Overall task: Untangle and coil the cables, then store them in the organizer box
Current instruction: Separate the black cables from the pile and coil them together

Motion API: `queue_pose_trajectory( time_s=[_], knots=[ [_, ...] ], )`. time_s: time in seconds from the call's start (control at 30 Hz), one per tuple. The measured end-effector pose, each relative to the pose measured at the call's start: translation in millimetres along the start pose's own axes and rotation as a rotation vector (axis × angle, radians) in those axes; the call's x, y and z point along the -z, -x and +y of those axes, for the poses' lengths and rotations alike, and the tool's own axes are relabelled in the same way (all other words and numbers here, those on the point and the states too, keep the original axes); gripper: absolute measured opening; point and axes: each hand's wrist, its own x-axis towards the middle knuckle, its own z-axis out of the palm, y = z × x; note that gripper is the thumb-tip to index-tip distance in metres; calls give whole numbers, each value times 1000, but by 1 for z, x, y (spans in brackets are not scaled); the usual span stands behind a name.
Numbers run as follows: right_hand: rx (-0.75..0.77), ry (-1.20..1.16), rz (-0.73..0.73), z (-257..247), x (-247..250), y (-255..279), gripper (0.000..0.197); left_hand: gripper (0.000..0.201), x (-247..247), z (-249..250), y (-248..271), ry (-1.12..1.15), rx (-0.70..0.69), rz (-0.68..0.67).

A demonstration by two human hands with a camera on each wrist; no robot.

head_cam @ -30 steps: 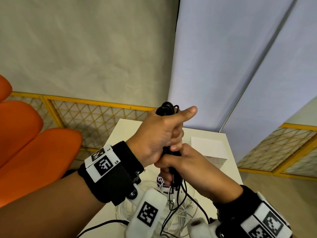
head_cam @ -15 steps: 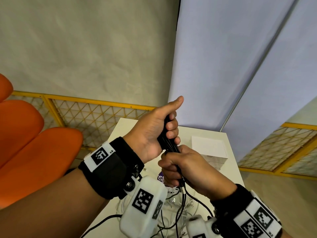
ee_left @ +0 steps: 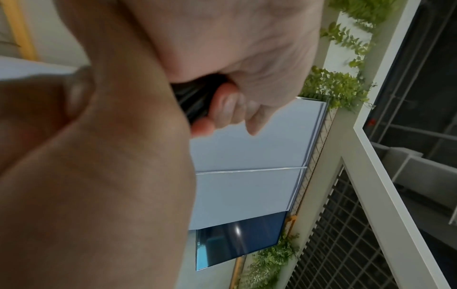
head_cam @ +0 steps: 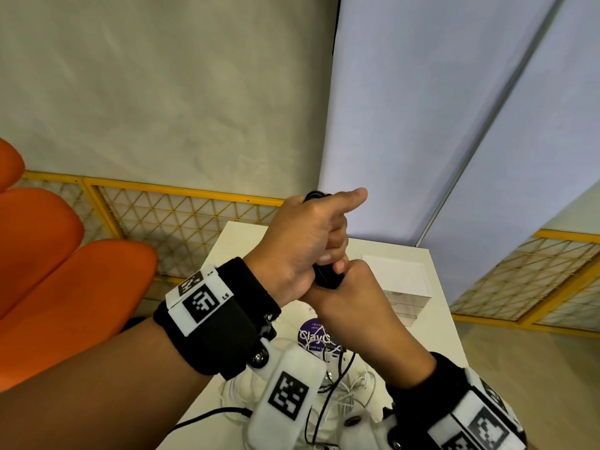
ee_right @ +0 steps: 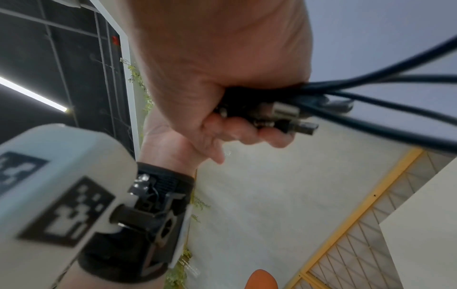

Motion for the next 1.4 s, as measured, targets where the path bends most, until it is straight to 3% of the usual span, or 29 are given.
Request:
queue_pose_trajectory(
  time_s=[0.13, 0.2, 0.27, 0.37, 0.53, 0.67, 0.77, 0.87, 0.93, 1.0, 1.07, 1.17, 1.27, 1.4],
  knots=[
    [46, -31, 71, -2, 2, -5, 18, 41, 4, 0, 2, -73, -106, -159],
    [129, 10, 92, -5, 3, -6, 22, 36, 9, -7, 3, -192, -127, -231],
    [197, 92, 106, -5, 0, -6, 29, 44, 11, -14, 6, -262, -96, -261],
    [213, -15, 126, -1, -8, -5, 23, 58, 10, -16, 9, -321, -68, -215],
    [-23, -60, -146, -1, 1, -4, 20, 64, 9, -14, 3, -234, -64, -85],
    [-22, -59, -50, 5, -6, -8, 12, 59, 8, -17, 2, -171, -58, -70],
    [40, -97, 49, 7, -7, -10, 11, 44, 9, -24, 7, -261, -73, -87],
    [11, 47, 20, 11, -7, -10, 1, 29, 13, -34, 13, -256, -13, -135],
    [10, 113, 15, 13, -9, -12, 12, 43, 14, -36, 14, -211, 8, -134],
    [26, 58, -2, 11, -7, -14, 9, 52, 14, -30, 14, -227, 22, -130],
    [9, -52, -77, 11, -2, -12, 3, 52, 18, -21, 10, -222, 27, -101],
    [-79, -203, -193, 21, 5, -8, 22, 52, 26, -10, 1, -170, 23, -70],
    [-101, -200, -252, 30, 2, -3, 8, 48, 31, -2, -3, -77, 54, -49],
    [-95, -203, -271, 44, 7, -1, 30, 48, 36, 3, -9, 31, 104, -53]
  ],
)
